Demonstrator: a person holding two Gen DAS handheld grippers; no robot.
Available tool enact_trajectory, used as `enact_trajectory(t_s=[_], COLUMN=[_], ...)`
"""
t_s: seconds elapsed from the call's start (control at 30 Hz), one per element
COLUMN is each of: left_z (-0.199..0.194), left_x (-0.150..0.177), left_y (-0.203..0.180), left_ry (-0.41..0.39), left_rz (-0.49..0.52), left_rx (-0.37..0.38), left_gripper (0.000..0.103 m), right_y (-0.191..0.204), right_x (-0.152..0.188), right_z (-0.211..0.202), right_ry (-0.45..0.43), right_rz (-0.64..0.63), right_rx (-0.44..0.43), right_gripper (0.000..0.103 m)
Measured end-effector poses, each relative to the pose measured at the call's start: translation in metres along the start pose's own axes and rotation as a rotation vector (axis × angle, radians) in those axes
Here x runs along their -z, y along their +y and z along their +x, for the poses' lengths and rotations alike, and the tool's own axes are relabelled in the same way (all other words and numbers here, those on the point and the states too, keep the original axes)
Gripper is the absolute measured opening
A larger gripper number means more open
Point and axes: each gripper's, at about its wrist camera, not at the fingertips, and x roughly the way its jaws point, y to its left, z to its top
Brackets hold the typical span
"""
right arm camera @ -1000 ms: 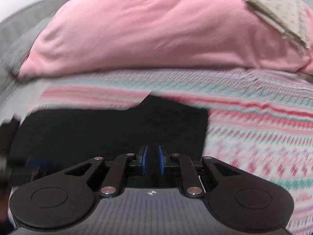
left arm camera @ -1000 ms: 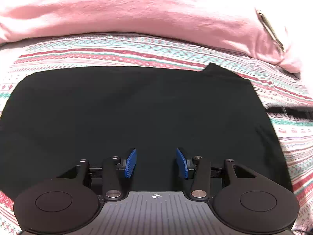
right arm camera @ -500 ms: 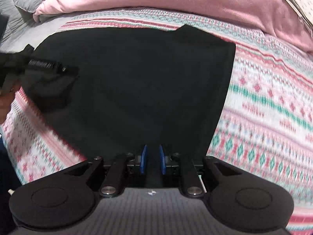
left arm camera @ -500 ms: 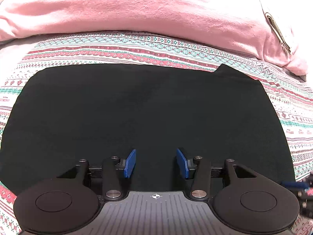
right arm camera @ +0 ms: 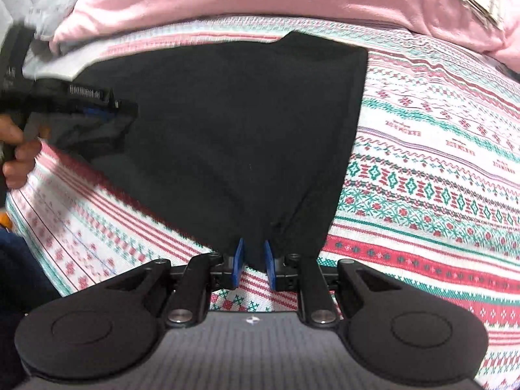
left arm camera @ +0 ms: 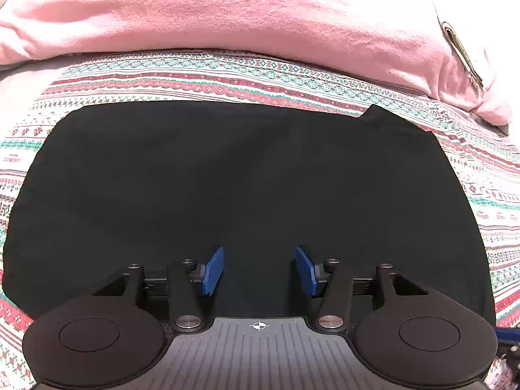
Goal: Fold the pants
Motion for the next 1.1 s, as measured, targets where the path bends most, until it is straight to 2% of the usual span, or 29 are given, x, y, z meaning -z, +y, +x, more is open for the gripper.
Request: enact_trajectory(t_s=[0.07, 0.13, 0.2, 0.3, 0.37, 0.47, 0.53, 0.57, 0.6, 0.7, 0.83, 0.97, 1.1], left_z=[-0.001, -0.002, -0.003, -0.004, -0.003, -0.003, -0.003, -0.003, -0.002, 0.0, 0.007, 0.01, 0.01], left_x=[0.0, 0.0, -0.001, -0.001, -0.001, 0.001, 0.003, 0.004, 0.005, 0.008, 0.008, 0.007, 0.009], left_y=[0.002, 0.004, 0.006, 0.003, -0.004, -0.018, -0.027, -0.031, -0.034, -0.042, -0.036, -0.033, -0.034], left_ry=[0.0, 0.001, 0.0, -0.006, -0.002, -0.003, -0.006, -0.007, -0.005, -0.004, 0.006, -0.002, -0.009], left_rz=[-0.01, -0.02, -0.031, -0.025, -0.003, 0.033, 0.056, 0.068, 0.082, 0.112, 0.094, 0.088, 0.097], left_rx=[0.005, 0.011, 0.013, 0.025, 0.039, 0.058, 0.077, 0.085, 0.092, 0.088, 0.072, 0.06, 0.063], left_gripper=[0.05, 0.05, 0.05, 0.05, 0.05, 0.05, 0.051, 0.051, 0.052, 0.052, 0.053, 0.054, 0.06], right_y=[-0.013, -0.033, -0.055, -0.08, -0.084, -0.089, -0.094, -0.097, -0.099, -0.093, -0.084, -0.079, -0.074], right_x=[0.002, 0.009, 0.02, 0.038, 0.046, 0.051, 0.056, 0.059, 0.06, 0.055, 0.051, 0.049, 0.046], right_z=[-0.014, -0.027, -0.034, -0.028, -0.02, -0.015, -0.012, -0.01, -0.008, -0.003, 0.003, 0.007, 0.013], right_ry=[-0.056, -0.129, -0.174, -0.155, -0.13, -0.142, -0.158, -0.167, -0.176, -0.197, -0.235, -0.279, -0.286], right_rz=[0.097, 0.243, 0.387, 0.547, 0.605, 0.673, 0.739, 0.773, 0.796, 0.798, 0.818, 0.846, 0.863], right_rx=[-0.022, -0.042, -0.041, -0.074, -0.129, -0.187, -0.237, -0.263, -0.285, -0.303, -0.334, -0.336, -0.353], right_gripper=[0.019, 0.027, 0.029, 0.029, 0.029, 0.03, 0.036, 0.043, 0.047, 0.047, 0.048, 0.045, 0.041])
